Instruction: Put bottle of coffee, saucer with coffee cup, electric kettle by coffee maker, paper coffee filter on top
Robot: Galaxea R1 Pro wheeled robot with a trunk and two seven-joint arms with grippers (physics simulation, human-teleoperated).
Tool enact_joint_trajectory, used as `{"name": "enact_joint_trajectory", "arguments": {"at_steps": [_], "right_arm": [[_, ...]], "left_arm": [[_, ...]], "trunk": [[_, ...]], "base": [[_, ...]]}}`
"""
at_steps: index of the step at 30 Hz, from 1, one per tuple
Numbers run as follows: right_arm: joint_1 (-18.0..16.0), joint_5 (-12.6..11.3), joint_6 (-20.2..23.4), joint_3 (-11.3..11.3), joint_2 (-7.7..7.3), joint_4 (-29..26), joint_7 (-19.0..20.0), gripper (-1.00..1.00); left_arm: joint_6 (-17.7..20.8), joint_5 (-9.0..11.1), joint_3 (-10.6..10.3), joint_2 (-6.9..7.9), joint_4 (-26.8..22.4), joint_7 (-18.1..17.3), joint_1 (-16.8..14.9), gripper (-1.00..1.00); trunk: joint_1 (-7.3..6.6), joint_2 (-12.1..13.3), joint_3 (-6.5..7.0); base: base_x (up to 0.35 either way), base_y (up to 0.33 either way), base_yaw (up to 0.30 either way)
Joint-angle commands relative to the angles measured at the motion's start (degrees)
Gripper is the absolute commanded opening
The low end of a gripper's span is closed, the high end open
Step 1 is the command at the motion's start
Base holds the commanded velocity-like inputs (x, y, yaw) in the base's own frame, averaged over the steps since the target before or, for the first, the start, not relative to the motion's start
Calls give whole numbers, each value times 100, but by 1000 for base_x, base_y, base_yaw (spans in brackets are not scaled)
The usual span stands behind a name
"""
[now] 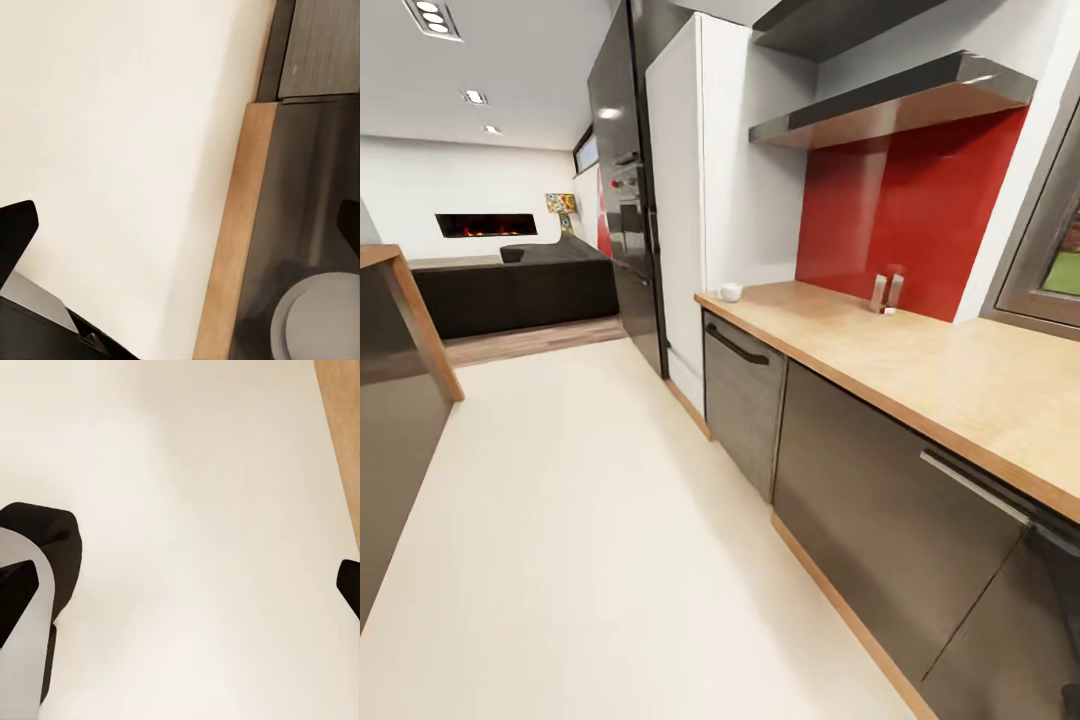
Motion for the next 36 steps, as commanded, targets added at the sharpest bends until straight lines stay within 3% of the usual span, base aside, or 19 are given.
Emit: {"name": "enact_joint_trajectory", "arguments": {"at_steps": [1,5,9,13,36], "right_arm": [[-5,54,-26,-49,4,1,31,100],[-5,49,-24,-49,25,75,41,100],[-47,40,-21,-56,345,170,60,100],[-159,13,-22,-73,494,182,55,100],[-190,52,-26,-59,525,208,9,100]], "left_arm": [[-11,18,-19,1,-11,-2,4,100],[-11,21,-16,1,-7,0,4,100],[-11,20,-14,1,-9,4,4,100],[-13,18,-27,-4,-13,6,4,100],[-11,18,-17,1,-29,0,4,100]], "trunk": [[3,-2,-4],[3,-2,-4],[3,-2,-4],[3,-2,-4],[3,-2,-4]], "base": [[310,148,1],[310,147,1],[311,146,0],[311,145,0],[312,142,17]]}}
